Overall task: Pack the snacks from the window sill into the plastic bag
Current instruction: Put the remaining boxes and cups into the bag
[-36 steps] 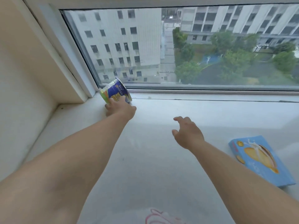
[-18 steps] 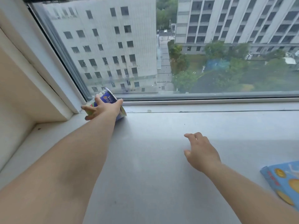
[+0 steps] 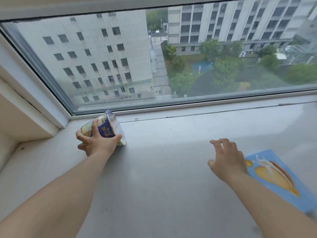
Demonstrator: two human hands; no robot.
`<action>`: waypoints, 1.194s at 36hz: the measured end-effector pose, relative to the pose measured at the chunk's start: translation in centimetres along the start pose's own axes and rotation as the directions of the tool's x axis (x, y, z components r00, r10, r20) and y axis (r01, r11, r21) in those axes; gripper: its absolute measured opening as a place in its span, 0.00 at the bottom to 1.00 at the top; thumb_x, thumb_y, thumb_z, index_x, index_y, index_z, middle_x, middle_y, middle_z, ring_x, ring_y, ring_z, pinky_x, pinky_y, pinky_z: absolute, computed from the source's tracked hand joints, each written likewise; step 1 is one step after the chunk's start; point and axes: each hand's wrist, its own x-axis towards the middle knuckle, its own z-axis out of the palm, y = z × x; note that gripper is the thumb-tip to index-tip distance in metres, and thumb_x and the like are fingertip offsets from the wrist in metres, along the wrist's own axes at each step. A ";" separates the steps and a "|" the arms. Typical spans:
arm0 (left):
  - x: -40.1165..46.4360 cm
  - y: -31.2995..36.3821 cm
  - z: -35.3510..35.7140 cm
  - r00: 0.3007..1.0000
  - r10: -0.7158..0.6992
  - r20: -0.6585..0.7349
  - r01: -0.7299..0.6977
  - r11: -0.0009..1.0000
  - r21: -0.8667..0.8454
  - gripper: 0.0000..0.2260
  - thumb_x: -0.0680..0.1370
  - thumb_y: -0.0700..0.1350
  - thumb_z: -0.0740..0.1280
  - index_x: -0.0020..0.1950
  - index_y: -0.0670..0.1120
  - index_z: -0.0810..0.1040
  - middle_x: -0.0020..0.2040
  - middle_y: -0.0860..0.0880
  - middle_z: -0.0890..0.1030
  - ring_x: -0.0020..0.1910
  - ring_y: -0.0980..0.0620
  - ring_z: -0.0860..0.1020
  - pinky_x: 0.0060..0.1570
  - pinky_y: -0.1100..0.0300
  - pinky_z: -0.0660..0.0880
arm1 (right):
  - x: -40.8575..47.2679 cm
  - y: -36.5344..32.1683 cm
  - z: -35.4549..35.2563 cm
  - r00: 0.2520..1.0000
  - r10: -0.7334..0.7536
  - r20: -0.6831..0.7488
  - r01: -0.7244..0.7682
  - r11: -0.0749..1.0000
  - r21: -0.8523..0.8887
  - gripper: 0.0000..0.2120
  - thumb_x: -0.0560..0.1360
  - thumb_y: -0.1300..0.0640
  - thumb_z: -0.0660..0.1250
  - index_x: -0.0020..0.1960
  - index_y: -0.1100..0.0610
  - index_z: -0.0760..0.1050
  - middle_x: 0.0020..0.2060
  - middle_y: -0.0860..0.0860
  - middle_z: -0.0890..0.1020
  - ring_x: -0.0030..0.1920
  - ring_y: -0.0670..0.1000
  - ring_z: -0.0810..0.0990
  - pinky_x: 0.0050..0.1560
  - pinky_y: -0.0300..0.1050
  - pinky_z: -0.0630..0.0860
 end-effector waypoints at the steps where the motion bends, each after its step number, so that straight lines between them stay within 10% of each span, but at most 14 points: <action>1: -0.7 0.2 -0.1 0.999 0.015 0.032 -0.015 1.000 0.013 0.39 0.65 0.56 0.72 0.71 0.62 0.56 0.73 0.44 0.47 0.61 0.35 0.62 0.63 0.49 0.66 | -0.5 1.2 -0.2 0.998 0.057 0.005 -0.057 0.998 -0.013 0.31 0.75 0.45 0.60 0.74 0.48 0.53 0.71 0.50 0.57 0.70 0.53 0.59 0.65 0.48 0.64; 9: -5.6 3.9 -0.6 0.946 0.074 0.317 -0.113 0.988 0.108 0.37 0.68 0.56 0.73 0.73 0.64 0.58 0.73 0.45 0.50 0.64 0.34 0.63 0.66 0.51 0.63 | -4.4 9.4 0.5 0.898 0.396 0.190 -0.413 0.909 0.055 0.52 0.62 0.31 0.68 0.76 0.44 0.45 0.75 0.54 0.46 0.74 0.62 0.48 0.69 0.66 0.58; 17: -9.2 5.5 0.0 0.864 0.106 0.492 -0.217 0.960 0.175 0.38 0.65 0.58 0.73 0.72 0.66 0.58 0.72 0.45 0.50 0.66 0.37 0.63 0.66 0.53 0.65 | -5.6 12.7 1.5 0.861 0.425 0.279 -0.460 0.885 0.073 0.59 0.59 0.29 0.69 0.75 0.42 0.36 0.75 0.54 0.38 0.74 0.63 0.47 0.70 0.61 0.59; 35: -18.0 3.4 -2.5 0.885 -0.048 0.463 -0.097 0.954 0.285 0.40 0.66 0.58 0.71 0.74 0.65 0.55 0.63 0.40 0.62 0.58 0.39 0.69 0.58 0.55 0.69 | -14.3 9.8 2.4 0.901 0.303 0.311 -0.359 0.922 0.142 0.53 0.60 0.31 0.66 0.76 0.42 0.41 0.74 0.52 0.41 0.67 0.60 0.61 0.64 0.53 0.64; 43: -22.1 5.5 -9.8 0.877 0.203 0.436 -0.276 0.955 0.110 0.39 0.64 0.57 0.74 0.72 0.65 0.59 0.66 0.43 0.62 0.63 0.40 0.68 0.61 0.53 0.72 | -17.5 10.3 -4.5 0.920 0.255 0.297 -0.371 0.811 0.452 0.49 0.66 0.34 0.68 0.76 0.42 0.42 0.75 0.53 0.44 0.68 0.63 0.62 0.66 0.55 0.62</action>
